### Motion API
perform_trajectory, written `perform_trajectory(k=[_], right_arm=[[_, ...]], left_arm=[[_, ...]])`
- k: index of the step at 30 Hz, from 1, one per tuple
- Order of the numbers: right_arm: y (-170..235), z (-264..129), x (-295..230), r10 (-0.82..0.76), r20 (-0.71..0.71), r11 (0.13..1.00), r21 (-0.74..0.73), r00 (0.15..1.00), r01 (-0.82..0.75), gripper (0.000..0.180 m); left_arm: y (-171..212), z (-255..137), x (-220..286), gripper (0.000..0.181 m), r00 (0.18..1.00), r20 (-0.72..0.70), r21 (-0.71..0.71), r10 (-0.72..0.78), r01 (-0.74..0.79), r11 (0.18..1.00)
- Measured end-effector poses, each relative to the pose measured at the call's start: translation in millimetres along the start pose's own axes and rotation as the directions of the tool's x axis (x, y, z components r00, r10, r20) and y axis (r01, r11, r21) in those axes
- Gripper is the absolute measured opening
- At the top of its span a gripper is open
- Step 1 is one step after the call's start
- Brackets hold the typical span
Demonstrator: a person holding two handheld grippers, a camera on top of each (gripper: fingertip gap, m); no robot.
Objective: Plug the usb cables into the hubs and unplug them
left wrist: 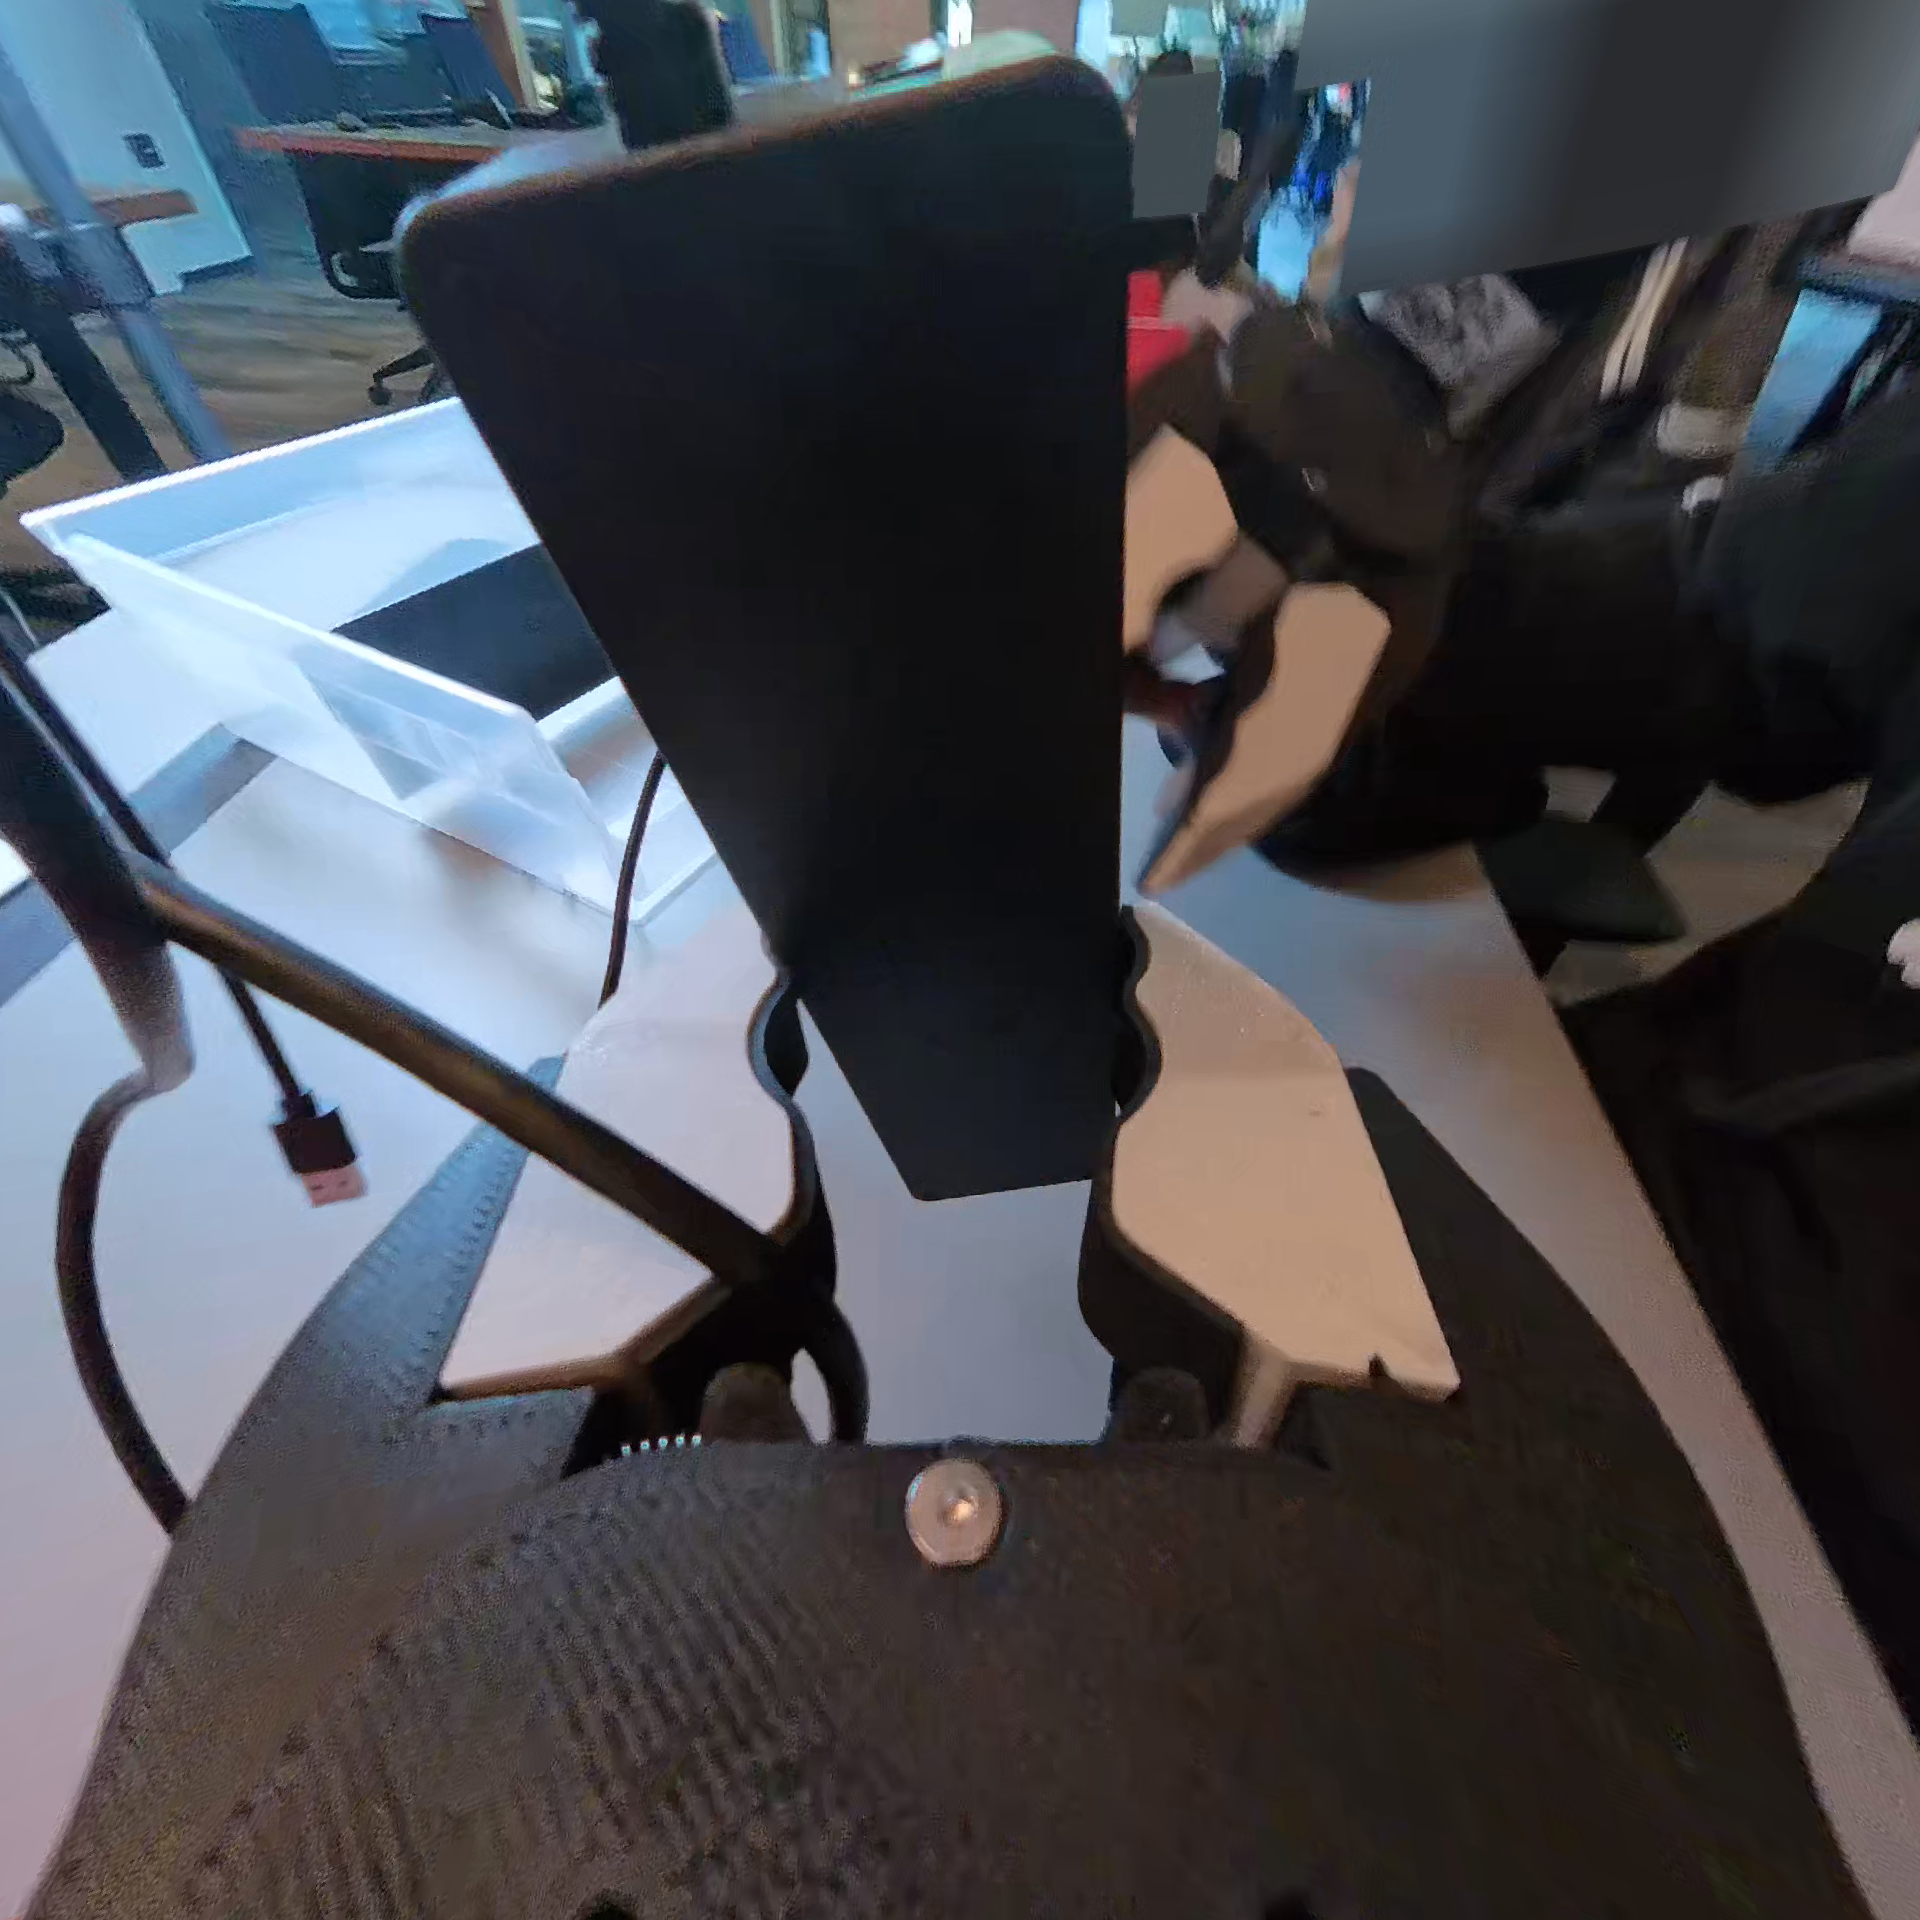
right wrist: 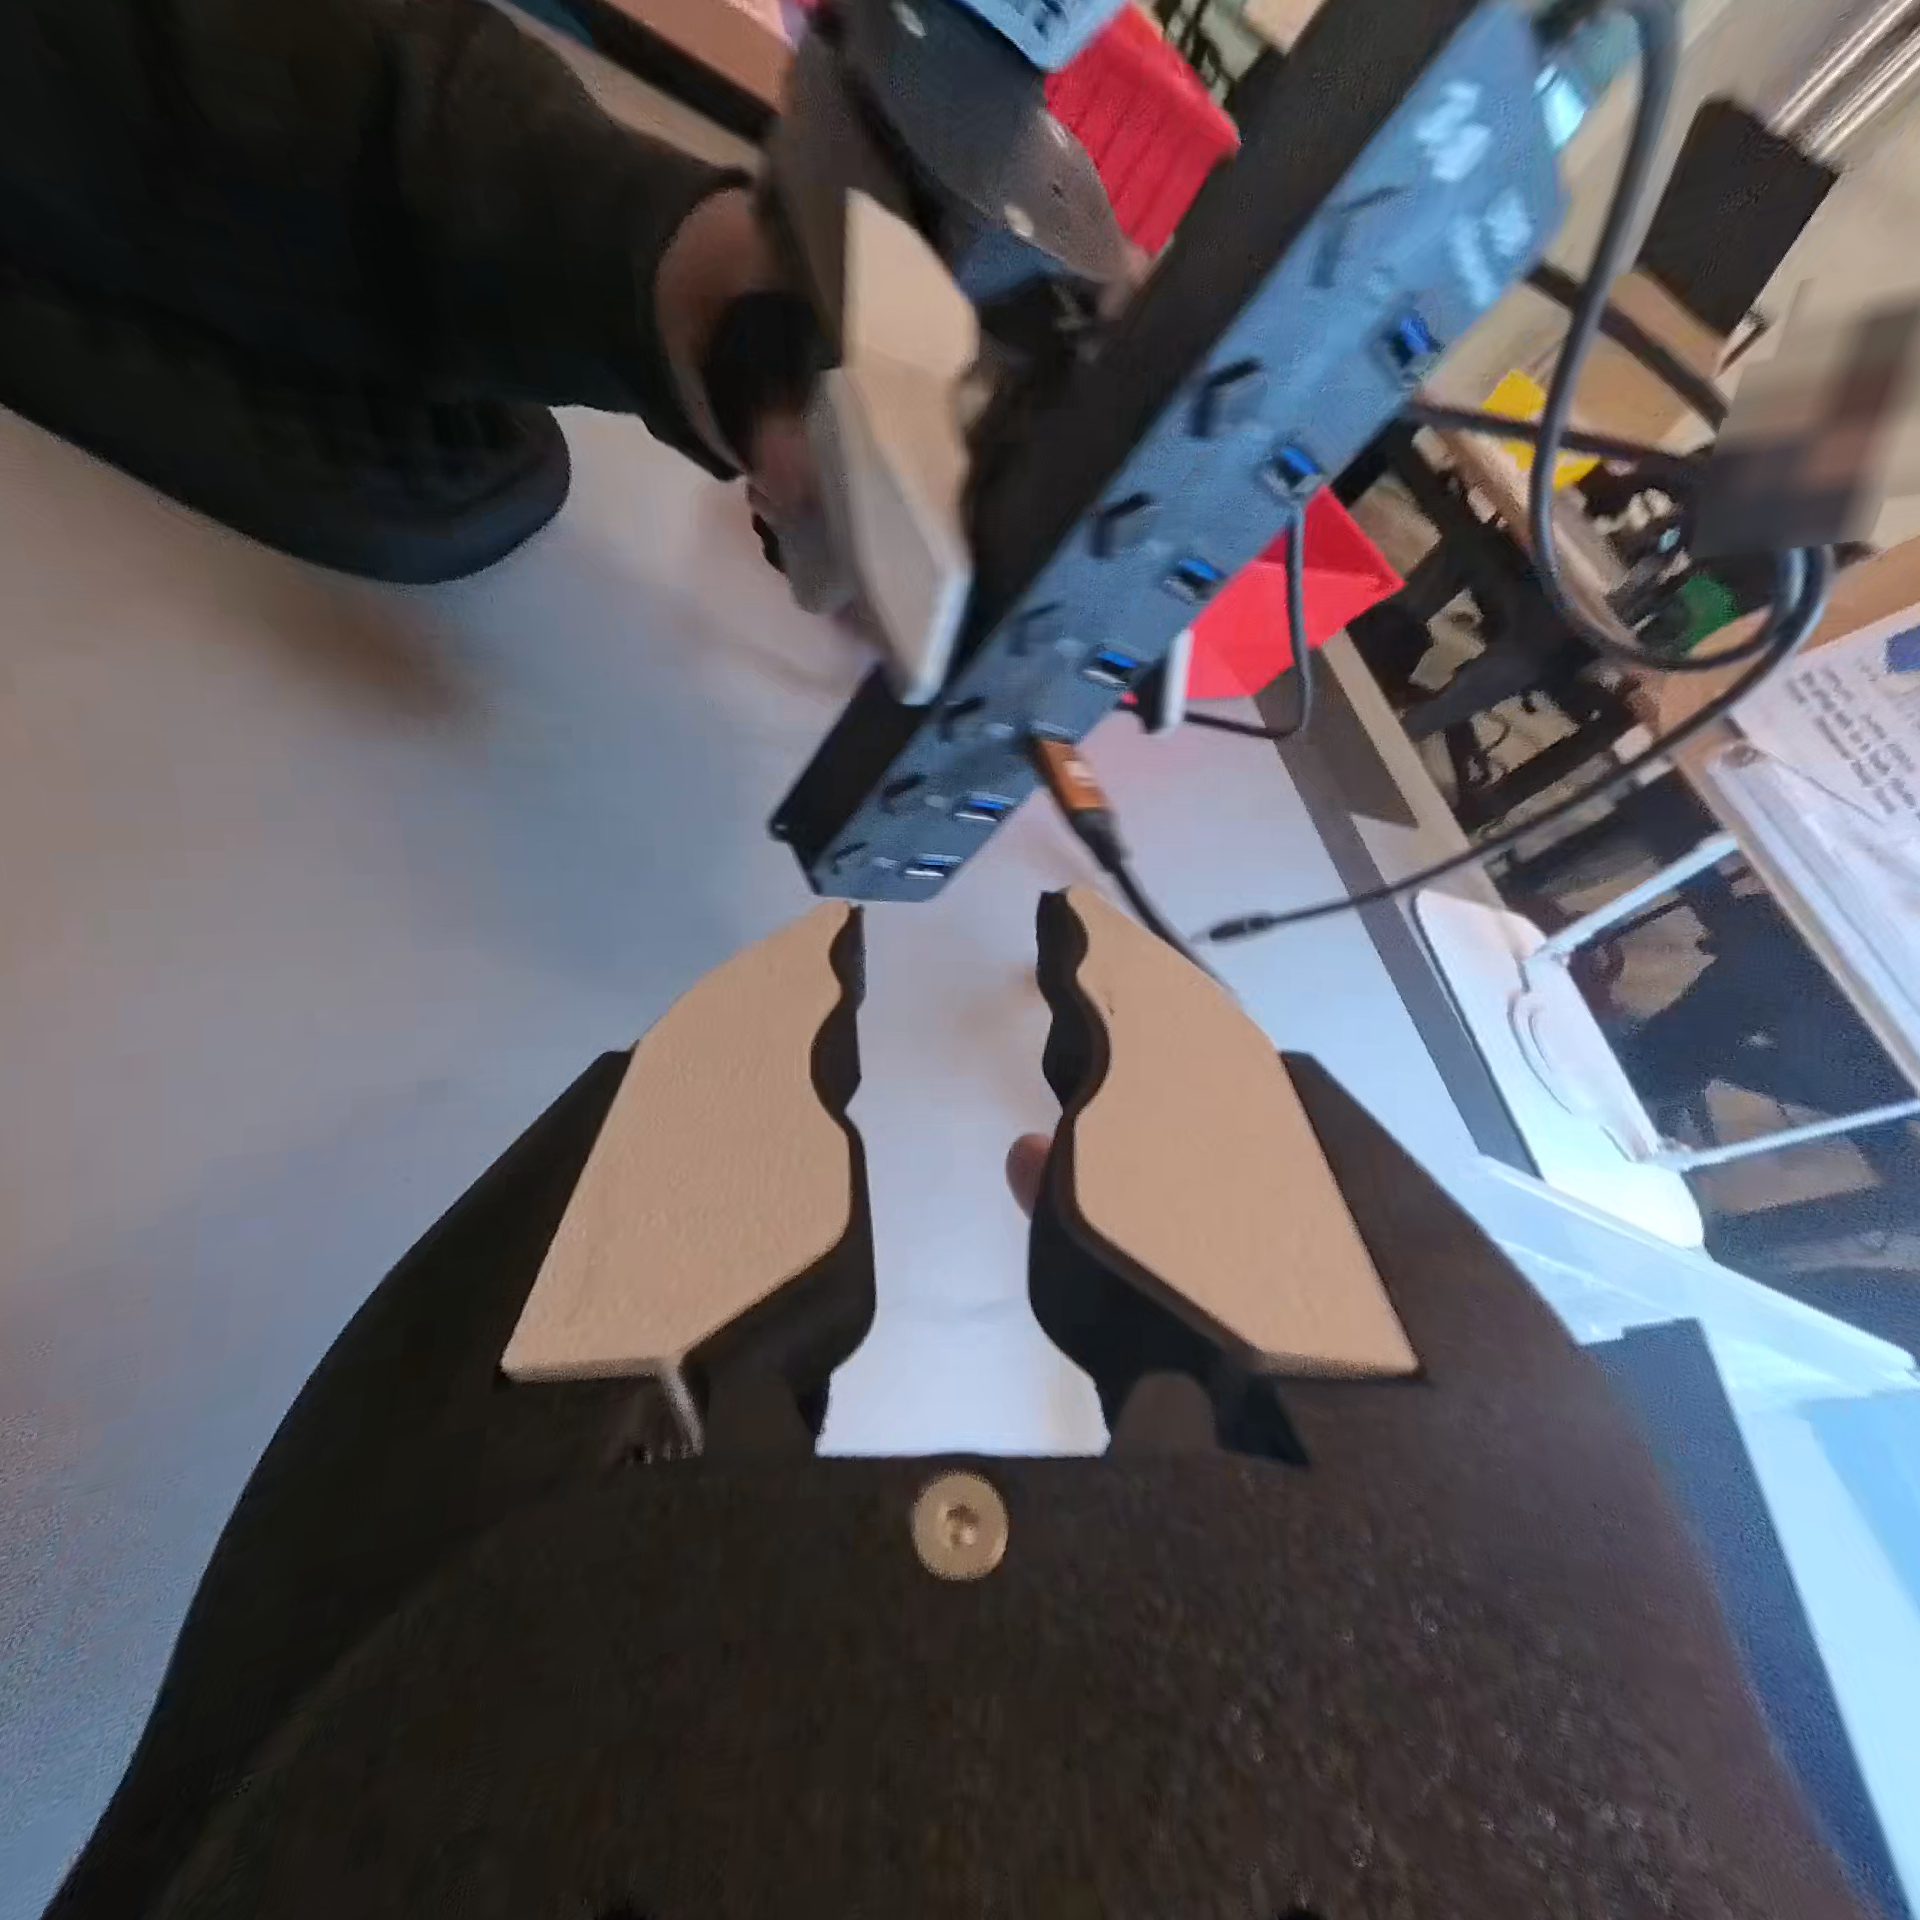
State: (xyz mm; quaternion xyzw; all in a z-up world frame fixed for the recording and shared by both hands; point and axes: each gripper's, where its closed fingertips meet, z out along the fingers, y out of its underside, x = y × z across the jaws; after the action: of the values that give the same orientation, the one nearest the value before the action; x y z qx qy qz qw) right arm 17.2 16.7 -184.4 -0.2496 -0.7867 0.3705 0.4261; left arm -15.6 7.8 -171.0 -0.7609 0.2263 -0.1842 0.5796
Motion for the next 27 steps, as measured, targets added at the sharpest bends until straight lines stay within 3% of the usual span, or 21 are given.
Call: perform_trajectory(k=[5,8,11,12,20,23,27], right_arm=[[16,4,10,-0.068,0.112,0.970,-0.226,0.991,0.092,0.042],[22,20,1,-0.103,0.195,0.948,-0.277,0.975,0.155,0.042],[17,34,-10,-0.091,0.247,0.964,-0.223,0.965,0.148,0.016],[18,36,-9,-0.093,0.243,0.965,-0.218,0.966,0.148,0.016],[18,26,-3,-0.068,0.226,0.969,-0.217,0.972,0.118,0.017],[52,16,10,-0.165,0.187,0.887,-0.402,0.969,0.228,0.016],[34,-8,2,-0.023,0.257,0.959,-0.266,0.966,0.094,0.016]], left_arm=[[13,14,17,0.057,0.967,0.007,-0.123,0.255,-0.253,0.960],[18,21,27,0.057,0.921,0.008,-0.166,0.390,-0.384,0.908],[25,23,29,0.057,0.882,0.014,-0.211,0.471,-0.458,0.863],[27,22,27,0.057,0.873,0.020,-0.226,0.487,-0.471,0.853],[31,20,18,0.055,0.893,0.028,-0.241,0.448,-0.429,0.870],[43,14,-9,0.055,0.880,0.132,-0.371,0.457,-0.383,0.846],[51,-3,-25,0.055,0.897,0.193,-0.397,0.397,-0.299,0.868]])
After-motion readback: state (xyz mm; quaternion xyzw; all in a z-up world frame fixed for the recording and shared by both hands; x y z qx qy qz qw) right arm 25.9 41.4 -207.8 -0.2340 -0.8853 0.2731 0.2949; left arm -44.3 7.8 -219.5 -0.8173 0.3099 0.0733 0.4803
